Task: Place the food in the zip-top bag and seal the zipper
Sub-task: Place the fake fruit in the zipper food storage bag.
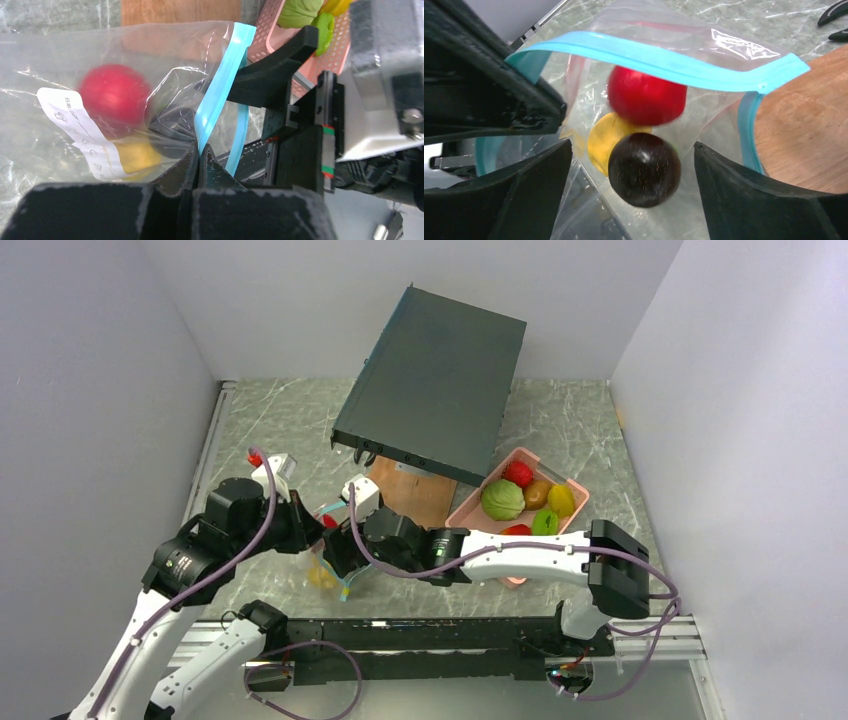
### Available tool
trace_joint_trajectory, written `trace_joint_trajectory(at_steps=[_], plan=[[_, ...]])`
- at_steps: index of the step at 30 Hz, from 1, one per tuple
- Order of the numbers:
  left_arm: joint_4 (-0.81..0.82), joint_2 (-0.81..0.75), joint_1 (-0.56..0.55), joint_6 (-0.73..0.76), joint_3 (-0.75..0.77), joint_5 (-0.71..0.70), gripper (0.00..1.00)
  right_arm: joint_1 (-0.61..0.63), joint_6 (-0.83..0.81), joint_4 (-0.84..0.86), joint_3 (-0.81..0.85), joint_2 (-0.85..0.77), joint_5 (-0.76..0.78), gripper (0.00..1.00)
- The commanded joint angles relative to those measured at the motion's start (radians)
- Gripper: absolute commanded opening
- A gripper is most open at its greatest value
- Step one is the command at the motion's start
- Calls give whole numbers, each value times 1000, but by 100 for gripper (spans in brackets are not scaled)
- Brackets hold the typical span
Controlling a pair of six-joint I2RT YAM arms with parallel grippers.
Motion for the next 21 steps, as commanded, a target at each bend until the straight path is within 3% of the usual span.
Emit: trace_joint_trajectory(at_steps=[1, 7, 14, 21], plan=[[73, -34, -4, -66, -14, -59, 0, 3, 22, -56, 51, -19, -7, 96], [54, -63, -5, -104, -11, -139, 0, 3, 77, -194, 38, -95, -3, 98], [67, -89, -5, -108, -38, -172, 0, 4, 162, -253, -55, -235, -87, 91], [36, -2, -5, -11, -30, -254, 0, 3, 128, -291, -120, -397, 15, 91]])
